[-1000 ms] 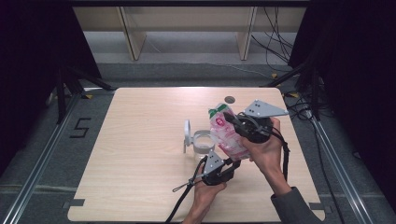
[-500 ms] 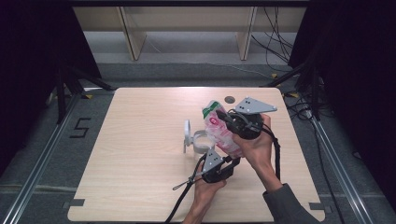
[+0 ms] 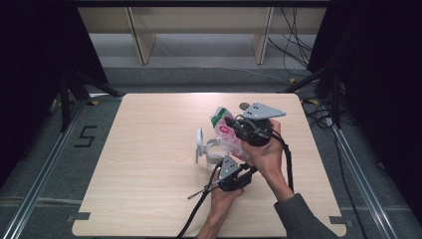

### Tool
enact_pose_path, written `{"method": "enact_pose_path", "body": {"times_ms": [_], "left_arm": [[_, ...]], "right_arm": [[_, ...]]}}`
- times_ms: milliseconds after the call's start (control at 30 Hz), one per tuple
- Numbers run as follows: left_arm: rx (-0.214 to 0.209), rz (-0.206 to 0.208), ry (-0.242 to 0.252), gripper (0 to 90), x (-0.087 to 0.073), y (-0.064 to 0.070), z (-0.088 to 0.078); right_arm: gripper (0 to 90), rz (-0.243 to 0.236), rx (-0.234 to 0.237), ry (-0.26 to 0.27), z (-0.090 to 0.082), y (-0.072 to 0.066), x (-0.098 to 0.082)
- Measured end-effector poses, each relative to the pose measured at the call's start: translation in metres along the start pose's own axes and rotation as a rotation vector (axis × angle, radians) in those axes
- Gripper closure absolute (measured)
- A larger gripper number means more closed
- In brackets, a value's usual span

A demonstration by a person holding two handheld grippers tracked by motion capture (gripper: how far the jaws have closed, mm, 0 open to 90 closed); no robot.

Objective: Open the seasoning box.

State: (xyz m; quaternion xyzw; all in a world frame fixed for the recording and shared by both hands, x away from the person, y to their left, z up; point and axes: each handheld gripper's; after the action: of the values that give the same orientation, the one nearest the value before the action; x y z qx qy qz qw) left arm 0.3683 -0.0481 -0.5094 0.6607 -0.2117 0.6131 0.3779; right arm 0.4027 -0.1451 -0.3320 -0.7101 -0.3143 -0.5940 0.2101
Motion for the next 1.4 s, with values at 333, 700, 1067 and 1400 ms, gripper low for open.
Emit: {"method": "enact_pose_path", "body": {"times_ms": [333, 700, 1067, 1400], "left_arm": [[0.001, 0.013, 0.012, 74.4, -0.002, -0.001, -0.001], [-0.015, 0.059, 0.000, 74.9, -0.003, 0.002, 0.001], [-0.028, 0.062, 0.012, 75.2, -0.003, -0.001, 0.003], [-0.042, 0.049, 0.013, 75.3, -0.003, 0.000, 0.003]], "right_arm": [[90.0, 0.020, 0.012, -0.010, 0.008, -0.001, -0.003], [90.0, 0.007, 0.019, -0.033, 0.016, -0.001, -0.007], [90.0, 0.028, 0.011, -0.057, 0.021, -0.002, -0.006], [90.0, 0.018, 0.017, -0.064, 0.026, -0.002, -0.008]]}}
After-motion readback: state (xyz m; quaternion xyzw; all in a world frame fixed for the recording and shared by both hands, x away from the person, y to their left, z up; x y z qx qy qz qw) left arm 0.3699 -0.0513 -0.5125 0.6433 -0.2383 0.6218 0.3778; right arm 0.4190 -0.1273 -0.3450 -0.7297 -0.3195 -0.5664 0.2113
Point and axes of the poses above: each handheld gripper's, and its own axes: z roughly forward along the jaws, x roughly out of its top, y roughly to its right, and after that the axes turned 11 degrees about y, right-handed
